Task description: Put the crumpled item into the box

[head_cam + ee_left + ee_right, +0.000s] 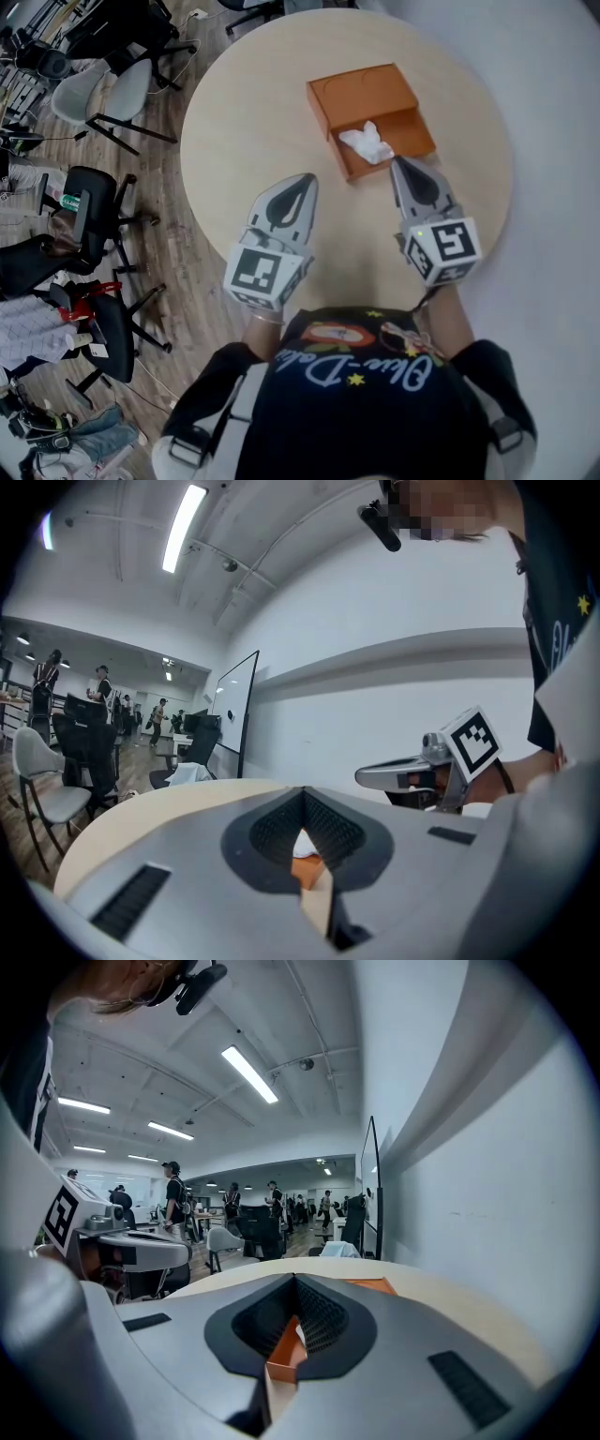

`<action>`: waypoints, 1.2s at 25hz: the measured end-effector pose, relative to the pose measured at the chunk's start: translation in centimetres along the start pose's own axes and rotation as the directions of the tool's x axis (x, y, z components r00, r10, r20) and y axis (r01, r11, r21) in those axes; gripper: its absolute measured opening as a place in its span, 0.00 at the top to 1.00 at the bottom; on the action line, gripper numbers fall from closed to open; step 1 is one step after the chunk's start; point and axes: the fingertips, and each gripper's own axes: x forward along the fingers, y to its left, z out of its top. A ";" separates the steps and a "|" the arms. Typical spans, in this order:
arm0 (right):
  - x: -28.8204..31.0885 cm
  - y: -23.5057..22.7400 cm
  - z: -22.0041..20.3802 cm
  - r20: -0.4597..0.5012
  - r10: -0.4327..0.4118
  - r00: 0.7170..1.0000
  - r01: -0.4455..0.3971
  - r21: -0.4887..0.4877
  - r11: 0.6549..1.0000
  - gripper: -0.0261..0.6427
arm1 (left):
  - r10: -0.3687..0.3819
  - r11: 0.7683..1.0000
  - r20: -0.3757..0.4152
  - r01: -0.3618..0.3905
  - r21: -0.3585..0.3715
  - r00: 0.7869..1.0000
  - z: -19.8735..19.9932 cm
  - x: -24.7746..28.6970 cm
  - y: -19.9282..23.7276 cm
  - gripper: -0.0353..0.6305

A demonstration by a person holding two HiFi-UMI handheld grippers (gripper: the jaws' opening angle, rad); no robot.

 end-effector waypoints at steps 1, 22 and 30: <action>0.1 0.0 -0.1 -0.001 0.002 1.000 -0.002 -0.004 1.000 0.96 | 0.000 1.000 -0.001 0.000 -0.001 1.000 0.0 0.0 0.0 0.96; 0.8 -0.9 -0.8 -0.013 -0.002 1.000 0.002 0.008 1.000 0.96 | 0.011 0.998 0.004 -0.011 -0.062 1.000 -0.2 0.9 0.3 0.96; 1.1 -0.6 -0.6 -0.033 -0.018 0.999 0.018 0.000 1.000 0.96 | 0.022 0.998 0.001 -0.022 -0.066 1.000 -0.2 0.8 1.2 0.96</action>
